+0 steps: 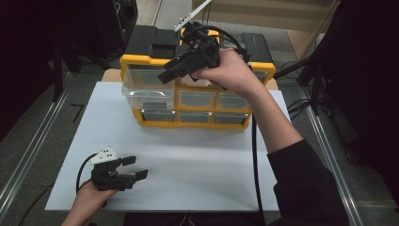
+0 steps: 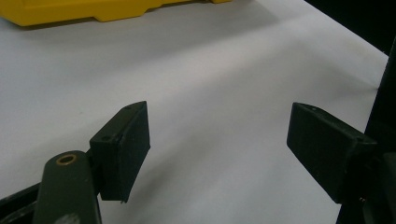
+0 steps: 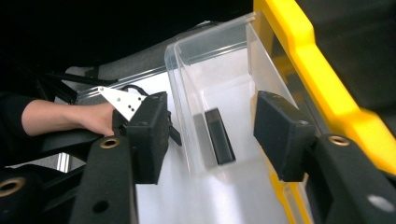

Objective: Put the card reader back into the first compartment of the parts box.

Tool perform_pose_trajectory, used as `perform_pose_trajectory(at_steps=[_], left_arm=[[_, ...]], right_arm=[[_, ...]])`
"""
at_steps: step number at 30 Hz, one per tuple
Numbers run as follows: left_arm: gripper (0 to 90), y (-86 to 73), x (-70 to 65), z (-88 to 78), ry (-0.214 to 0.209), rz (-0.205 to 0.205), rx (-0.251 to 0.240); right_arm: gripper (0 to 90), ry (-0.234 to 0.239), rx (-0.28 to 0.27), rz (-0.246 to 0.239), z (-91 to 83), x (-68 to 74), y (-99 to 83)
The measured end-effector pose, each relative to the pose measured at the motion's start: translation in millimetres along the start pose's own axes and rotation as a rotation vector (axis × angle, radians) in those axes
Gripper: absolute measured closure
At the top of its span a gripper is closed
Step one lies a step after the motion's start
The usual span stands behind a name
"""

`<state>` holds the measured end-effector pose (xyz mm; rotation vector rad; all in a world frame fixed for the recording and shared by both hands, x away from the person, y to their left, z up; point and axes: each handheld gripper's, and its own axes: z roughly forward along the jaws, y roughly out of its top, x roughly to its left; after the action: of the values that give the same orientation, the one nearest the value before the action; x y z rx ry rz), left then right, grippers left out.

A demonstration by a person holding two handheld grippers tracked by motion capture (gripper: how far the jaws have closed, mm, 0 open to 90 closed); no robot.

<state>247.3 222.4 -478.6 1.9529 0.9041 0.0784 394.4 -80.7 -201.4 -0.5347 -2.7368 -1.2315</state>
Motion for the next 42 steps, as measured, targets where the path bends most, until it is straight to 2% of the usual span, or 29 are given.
perform_pose_trajectory(at_steps=[3,4,6,9,12,21,26,28,31,32,33,36,38,42], left_arm=[[22.7,0.0,0.2,0.1,0.001,0.001,0.002],[22.7,-0.1,0.2,0.1,0.002,0.001,0.004],[22.7,-0.1,0.3,0.0,0.002,0.001,0.005],[22.6,0.0,0.2,0.1,0.000,0.001,0.003],[22.7,-0.1,0.0,0.5,-0.001,0.003,0.003],[22.7,0.1,0.4,0.2,0.000,0.002,0.006],[22.7,-0.2,0.3,0.9,0.002,0.000,0.004],[22.7,-0.1,0.4,0.9,0.004,0.000,0.004],[22.7,-0.3,0.4,1.3,0.005,0.000,0.004],[22.7,-0.3,0.5,1.4,0.007,0.000,0.004],[22.6,-0.3,0.5,1.4,0.007,0.000,0.004],[22.7,-0.3,0.7,1.6,0.009,-0.001,0.004],[22.7,-0.4,0.6,1.7,0.009,-0.002,0.005],[22.7,-0.3,0.3,1.9,0.010,-0.003,0.005]], right_arm=[[39.5,-0.003,-0.006,0.004,-4.2,0.1,-6.7],[37.1,-0.015,-0.008,0.005,-8.2,0.9,-14.1],[35.5,-0.013,-0.013,0.002,-9.4,1.2,-18.1],[29.9,-0.008,-0.029,-0.004,-14.1,3.9,-35.2],[26.2,-0.006,-0.019,-0.002,-15.8,5.1,-44.8],[26.0,-0.030,-0.034,-0.020,-13.5,10.9,-63.3],[26.0,-0.016,-0.037,-0.014,-5.0,14.6,-80.3],[26.0,-0.019,-0.032,0.003,0.6,15.8,-91.4],[26.0,-0.020,-0.031,0.009,3.8,15.1,-98.7],[26.1,-0.019,-0.039,0.035,6.7,14.7,-107.0],[26.1,-0.019,-0.039,0.035,6.7,14.7,-107.0],[26.1,-0.045,-0.068,0.038,12.2,14.8,-121.0],[26.1,-0.045,-0.059,0.057,18.9,13.8,-133.7],[26.1,-0.042,-0.044,0.061,26.6,13.3,-144.9]])
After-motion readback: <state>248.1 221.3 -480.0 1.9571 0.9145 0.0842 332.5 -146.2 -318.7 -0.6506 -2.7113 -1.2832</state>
